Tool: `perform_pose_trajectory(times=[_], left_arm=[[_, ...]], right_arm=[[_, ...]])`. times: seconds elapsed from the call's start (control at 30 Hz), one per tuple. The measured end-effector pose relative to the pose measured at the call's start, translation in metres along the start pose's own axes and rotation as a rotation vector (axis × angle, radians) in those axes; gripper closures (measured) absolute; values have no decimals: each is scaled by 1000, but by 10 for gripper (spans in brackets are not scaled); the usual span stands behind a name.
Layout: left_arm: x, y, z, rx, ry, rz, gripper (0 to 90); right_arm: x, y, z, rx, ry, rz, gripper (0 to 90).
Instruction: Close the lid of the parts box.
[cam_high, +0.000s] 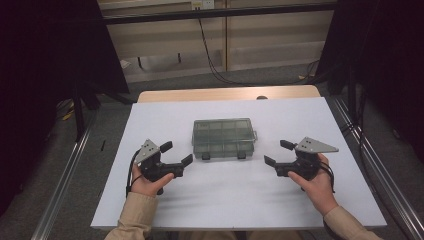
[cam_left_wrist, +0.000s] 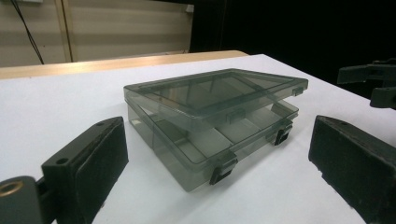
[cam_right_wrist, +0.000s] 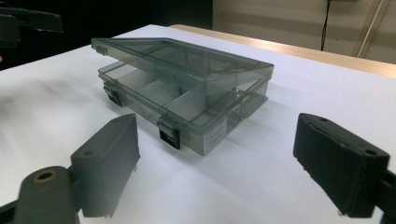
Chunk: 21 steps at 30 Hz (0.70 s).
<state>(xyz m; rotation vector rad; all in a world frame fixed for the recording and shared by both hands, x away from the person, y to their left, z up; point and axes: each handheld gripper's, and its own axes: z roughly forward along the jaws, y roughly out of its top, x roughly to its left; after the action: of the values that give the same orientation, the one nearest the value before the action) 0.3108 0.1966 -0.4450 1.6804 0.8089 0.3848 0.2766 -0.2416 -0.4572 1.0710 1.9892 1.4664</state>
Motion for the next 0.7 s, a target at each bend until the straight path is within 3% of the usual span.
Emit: perform_pose_trajectory(times=[0.33, 0.7], left_arm=[[0, -5, -16, -8, 18, 7, 33], [0, -11, -32, -28, 8, 17, 27]], right_arm=[[-2, -5, -19, -20, -13, -7, 100], [-10, -11, -39, -21, -39, -8, 93]])
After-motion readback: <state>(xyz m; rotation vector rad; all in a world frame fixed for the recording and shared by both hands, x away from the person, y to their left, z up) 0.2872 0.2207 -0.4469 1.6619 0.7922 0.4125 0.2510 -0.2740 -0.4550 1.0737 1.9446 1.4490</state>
